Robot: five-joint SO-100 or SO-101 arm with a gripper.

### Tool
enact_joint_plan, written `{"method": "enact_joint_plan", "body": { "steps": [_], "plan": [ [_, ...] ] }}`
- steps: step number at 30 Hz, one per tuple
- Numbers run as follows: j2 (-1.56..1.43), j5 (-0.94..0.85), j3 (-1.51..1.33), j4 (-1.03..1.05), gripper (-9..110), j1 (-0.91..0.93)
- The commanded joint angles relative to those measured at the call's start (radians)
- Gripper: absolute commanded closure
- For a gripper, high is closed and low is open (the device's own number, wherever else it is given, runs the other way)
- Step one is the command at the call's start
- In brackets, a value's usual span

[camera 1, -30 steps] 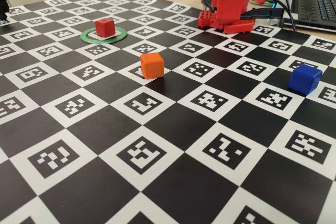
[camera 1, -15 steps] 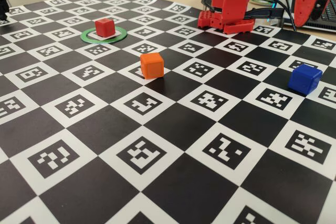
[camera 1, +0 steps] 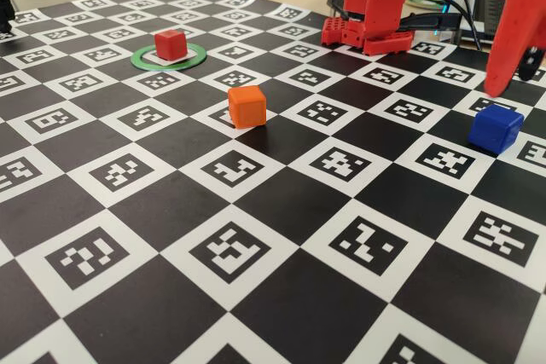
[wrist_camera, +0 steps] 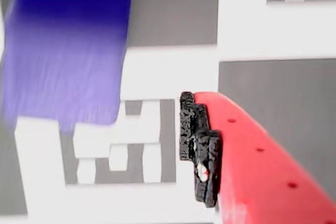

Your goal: Grab the red cube then put it in the green circle then put the blue cube on top and finally the orange cube on top

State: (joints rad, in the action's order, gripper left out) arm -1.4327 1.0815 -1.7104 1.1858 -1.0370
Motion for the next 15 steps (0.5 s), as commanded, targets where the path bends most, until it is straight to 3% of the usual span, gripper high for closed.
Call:
{"method": "enact_joint_plan", "body": {
  "steps": [1,15],
  "plan": [
    [-0.008,0.011,-0.008,-0.044,51,0.005],
    [0.057,0.032,-0.028,-0.135,52,0.005]
  ]
}}
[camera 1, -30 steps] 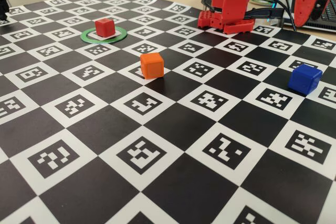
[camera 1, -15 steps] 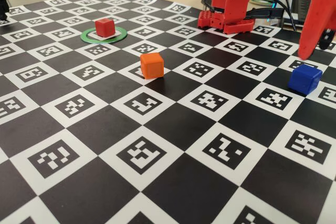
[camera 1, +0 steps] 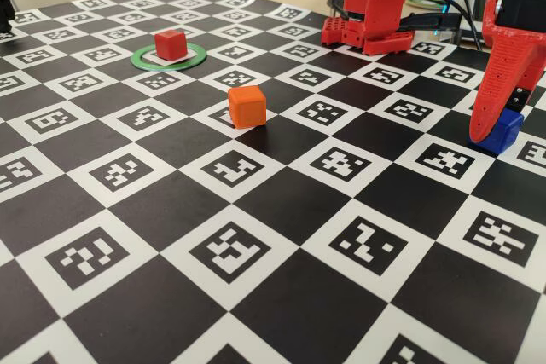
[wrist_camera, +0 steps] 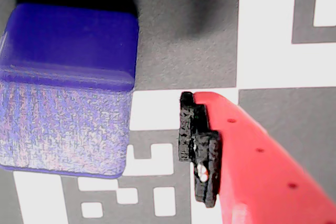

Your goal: Grab the red cube then put it in the green circle then put the blue cube on top and finally the orange cube on top

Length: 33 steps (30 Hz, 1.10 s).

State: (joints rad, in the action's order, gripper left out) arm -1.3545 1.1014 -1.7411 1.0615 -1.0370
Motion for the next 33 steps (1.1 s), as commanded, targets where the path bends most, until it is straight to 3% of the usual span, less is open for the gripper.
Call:
{"method": "enact_joint_plan", "body": {
  "steps": [1,26,30,33],
  "plan": [
    [-0.02,0.015,0.002,-0.014,52,0.006],
    [0.011,0.083,-0.012,-0.048,52,0.052],
    [0.011,0.077,-0.012,-0.051,59,0.046],
    [0.009,0.075,-0.015,-0.06,71,0.049]
  ]
}}
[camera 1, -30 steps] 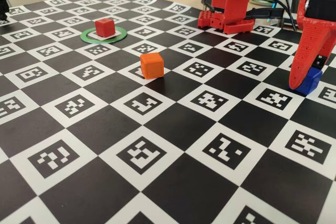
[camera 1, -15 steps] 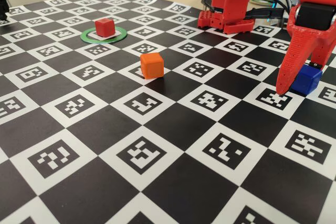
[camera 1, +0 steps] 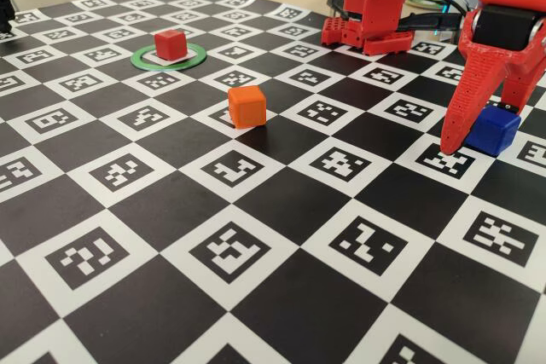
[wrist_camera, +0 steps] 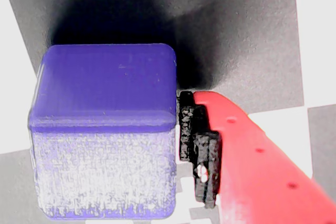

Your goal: Grab the red cube then put it in the green circle then put the blue cube on top and finally the orange cube on top

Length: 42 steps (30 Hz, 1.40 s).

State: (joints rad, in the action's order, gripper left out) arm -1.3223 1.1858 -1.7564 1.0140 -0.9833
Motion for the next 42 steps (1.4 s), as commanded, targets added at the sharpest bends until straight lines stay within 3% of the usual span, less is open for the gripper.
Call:
{"method": "enact_joint_plan", "body": {
  "steps": [1,7,14,19,26,32,36,42],
  "plan": [
    [-0.025,-0.014,0.0,-0.017,74,0.0],
    [-0.025,-0.066,-0.032,-0.078,92,0.012],
    [-0.032,-0.094,-0.034,-0.078,92,0.026],
    [-0.109,-0.186,0.025,0.038,92,0.094],
    [-0.216,-0.518,0.255,0.373,93,0.299],
    [-0.39,-0.923,0.25,0.477,95,0.6],
    [-0.437,-1.289,0.247,0.546,96,0.842],
    [-0.483,-1.577,0.196,0.558,96,1.118]
  ]
}}
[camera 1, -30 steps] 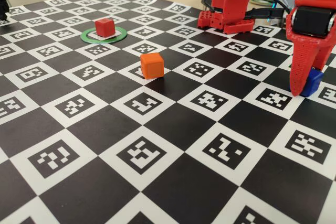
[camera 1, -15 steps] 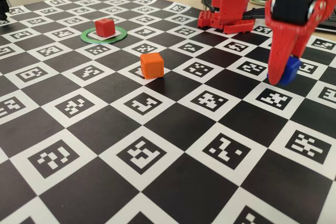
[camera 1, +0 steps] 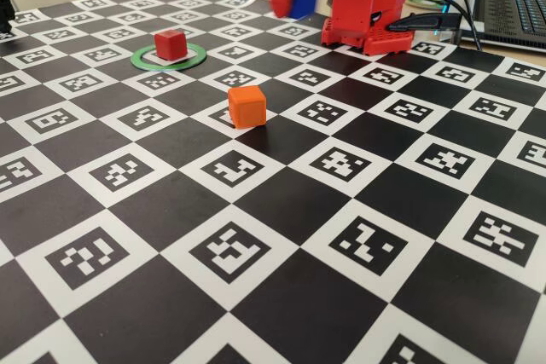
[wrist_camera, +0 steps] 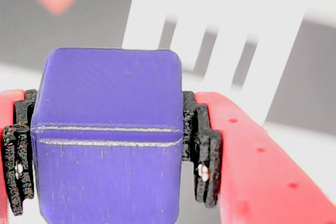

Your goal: Grab the red cube then put it in the green circle then put the blue cube on top and finally the orange cube on top

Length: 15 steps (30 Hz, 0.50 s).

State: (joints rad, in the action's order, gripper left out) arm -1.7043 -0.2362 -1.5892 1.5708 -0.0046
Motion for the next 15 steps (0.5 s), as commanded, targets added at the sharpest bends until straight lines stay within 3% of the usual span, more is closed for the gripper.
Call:
{"method": "enact_joint_plan", "body": {
  "steps": [1,15],
  "plan": [
    [-0.103,-0.178,0.023,-0.002,96,0.179],
    [-0.052,-0.488,0.028,-0.041,94,0.543]
  ]
}}
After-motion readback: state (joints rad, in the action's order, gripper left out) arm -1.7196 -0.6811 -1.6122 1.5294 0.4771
